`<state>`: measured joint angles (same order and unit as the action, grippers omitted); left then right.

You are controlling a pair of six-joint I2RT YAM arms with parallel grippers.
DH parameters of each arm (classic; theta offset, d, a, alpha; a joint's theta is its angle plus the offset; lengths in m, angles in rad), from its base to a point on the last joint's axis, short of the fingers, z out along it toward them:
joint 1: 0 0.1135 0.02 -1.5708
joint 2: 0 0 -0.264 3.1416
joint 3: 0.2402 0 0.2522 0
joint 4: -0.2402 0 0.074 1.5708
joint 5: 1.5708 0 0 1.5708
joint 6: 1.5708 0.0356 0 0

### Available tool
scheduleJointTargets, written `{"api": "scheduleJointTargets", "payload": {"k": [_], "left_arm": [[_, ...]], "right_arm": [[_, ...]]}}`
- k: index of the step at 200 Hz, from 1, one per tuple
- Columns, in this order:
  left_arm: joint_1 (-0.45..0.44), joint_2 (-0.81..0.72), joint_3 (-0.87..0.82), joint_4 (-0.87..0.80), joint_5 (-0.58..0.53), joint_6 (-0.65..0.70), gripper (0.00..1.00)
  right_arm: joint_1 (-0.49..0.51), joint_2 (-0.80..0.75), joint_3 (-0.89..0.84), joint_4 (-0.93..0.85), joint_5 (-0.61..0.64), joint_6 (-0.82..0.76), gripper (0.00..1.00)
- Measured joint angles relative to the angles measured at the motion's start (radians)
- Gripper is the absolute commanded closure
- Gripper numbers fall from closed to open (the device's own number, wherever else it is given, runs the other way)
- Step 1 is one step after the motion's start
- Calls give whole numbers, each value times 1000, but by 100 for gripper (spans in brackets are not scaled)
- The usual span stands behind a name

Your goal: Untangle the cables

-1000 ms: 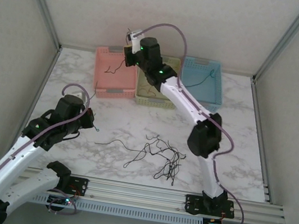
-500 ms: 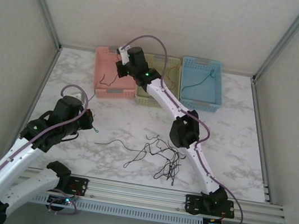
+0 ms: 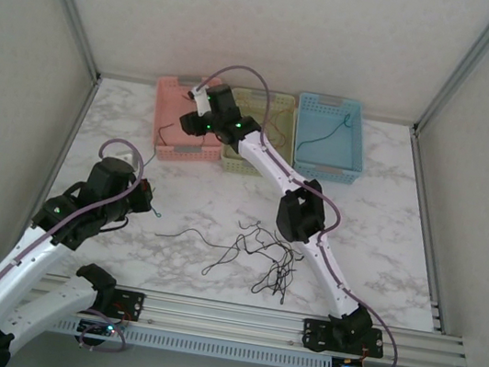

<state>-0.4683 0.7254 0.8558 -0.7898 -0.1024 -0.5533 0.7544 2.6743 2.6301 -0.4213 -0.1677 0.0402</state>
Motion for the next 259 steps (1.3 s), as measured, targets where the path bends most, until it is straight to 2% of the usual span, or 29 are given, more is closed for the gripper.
{"api": "scheduleJointTargets", "payload": {"k": [15,36,68,83,97,118,152,180,232,259], "left_arm": [[0,0,0,0,0,0,100],[0,0,0,0,5,0,100],[0,0,0,6,43,4,100],[0,0,0,14,78,8,100],[0,0,0,26,114,16,100],[0,2,0,44,160,32,100],[0,11,22,62,231,57,100],[0,32,59,89,305,72,100],[0,74,80,129,425,80,100],[0,82,85,129,461,85,100]], "right_arm": [[0,6,11,-22,18,-1,38],[0,5,14,-60,34,0,38],[0,-24,14,-141,28,2,45],[0,-84,-17,-182,12,10,50],[0,-191,-104,-201,-7,26,51],[0,-426,-324,-181,-37,73,51],[0,-894,-812,10,-124,207,42],[-1,-1114,-1065,163,-211,297,38],[44,-1108,-1169,248,-276,346,35],[57,-1070,-1152,254,-287,354,41]]}}
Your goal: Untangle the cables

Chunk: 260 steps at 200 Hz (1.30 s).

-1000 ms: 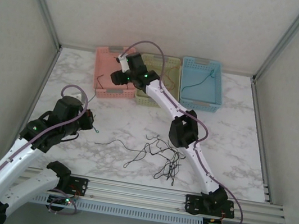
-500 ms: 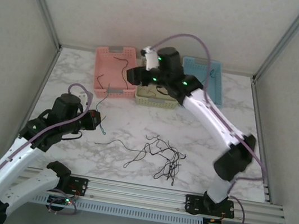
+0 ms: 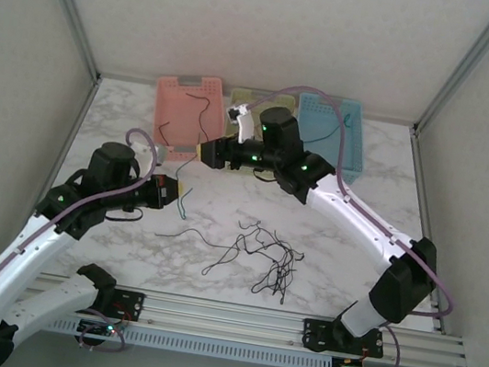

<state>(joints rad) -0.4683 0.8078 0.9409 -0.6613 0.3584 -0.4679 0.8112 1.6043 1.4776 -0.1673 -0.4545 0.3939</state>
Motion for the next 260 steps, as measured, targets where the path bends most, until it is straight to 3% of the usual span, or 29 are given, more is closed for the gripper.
{"api": "scheduleJointTargets", "payload": {"k": [57,74,90,160,260], "left_arm": [[0,10,0,-1,34,1,100],[0,11,0,-1,35,1,100],[0,11,0,-1,36,1,100],[0,-10,0,-3,28,5,100],[0,-40,-8,75,26,28,100]], "right_arm": [[5,64,35,-1,-2,13,60],[5,69,44,-4,-3,9,74],[5,71,51,-3,-3,13,100],[3,47,52,-19,33,78,100],[-98,-35,-66,158,-134,518,100]]}}
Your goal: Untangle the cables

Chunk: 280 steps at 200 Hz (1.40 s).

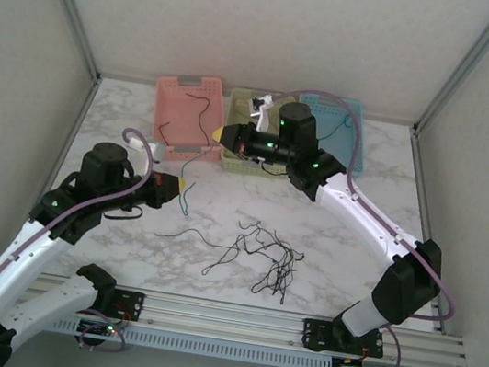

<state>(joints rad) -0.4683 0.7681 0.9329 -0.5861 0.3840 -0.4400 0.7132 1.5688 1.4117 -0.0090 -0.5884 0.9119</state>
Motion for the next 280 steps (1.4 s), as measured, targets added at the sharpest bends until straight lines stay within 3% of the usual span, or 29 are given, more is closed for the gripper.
{"api": "scheduleJointTargets", "payload": {"k": [64,129,145,161,177,216,280], "left_arm": [[0,7,0,60,0,4,100],[0,7,0,89,0,4,100],[0,6,0,88,0,5,75],[0,0,3,33,-6,-2,40],[0,-2,3,-22,-7,-5,27],[0,-3,14,-76,-15,-13,20],[0,-64,27,-140,-85,-11,19]], "right_arm": [[-33,-1,-10,101,-27,159,100],[-50,-23,0,44,-29,122,100],[-52,-29,3,6,-23,80,100],[-71,-32,16,-12,26,33,100],[-119,-45,32,-24,80,-15,100],[-141,-67,81,-122,227,-163,100],[-172,43,231,-344,768,-501,100]]}}
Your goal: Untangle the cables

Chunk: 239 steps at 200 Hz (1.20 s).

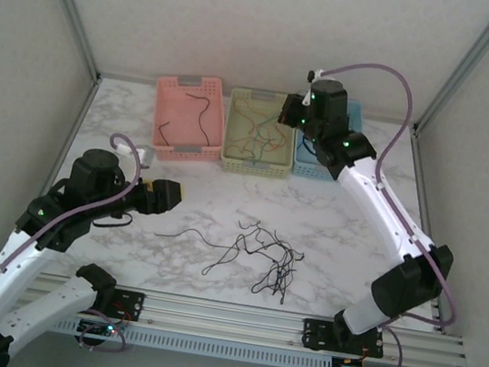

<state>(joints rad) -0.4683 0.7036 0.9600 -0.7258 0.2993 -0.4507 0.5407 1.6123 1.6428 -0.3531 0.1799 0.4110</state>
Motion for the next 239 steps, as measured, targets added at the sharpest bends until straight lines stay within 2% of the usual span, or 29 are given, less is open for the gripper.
{"api": "scheduleJointTargets", "payload": {"k": [37,72,112,179,184,198,206,221,239], "left_arm": [[0,-10,0,-31,-26,3,19],[0,-10,0,-39,-40,3,19],[0,-10,-3,-38,-44,3,19],[0,-17,-33,-40,-50,3,18],[0,-17,-34,-40,-51,3,18],[0,-16,-34,-40,-51,3,18],[0,-15,-34,-40,-51,3,18],[0,-15,-34,-40,-50,3,18],[0,-15,-34,-40,-50,3,18]], "right_arm": [[-101,121,52,-39,193,-88,100],[-185,241,128,-71,289,-126,100],[-254,382,285,-116,295,-132,100],[-267,598,518,-204,254,-131,100],[-268,608,533,-214,245,-130,93],[-270,630,570,-235,229,-127,64],[-272,635,582,-245,216,-122,53],[-273,636,592,-258,200,-120,41],[-273,636,602,-266,181,-113,35]]}}
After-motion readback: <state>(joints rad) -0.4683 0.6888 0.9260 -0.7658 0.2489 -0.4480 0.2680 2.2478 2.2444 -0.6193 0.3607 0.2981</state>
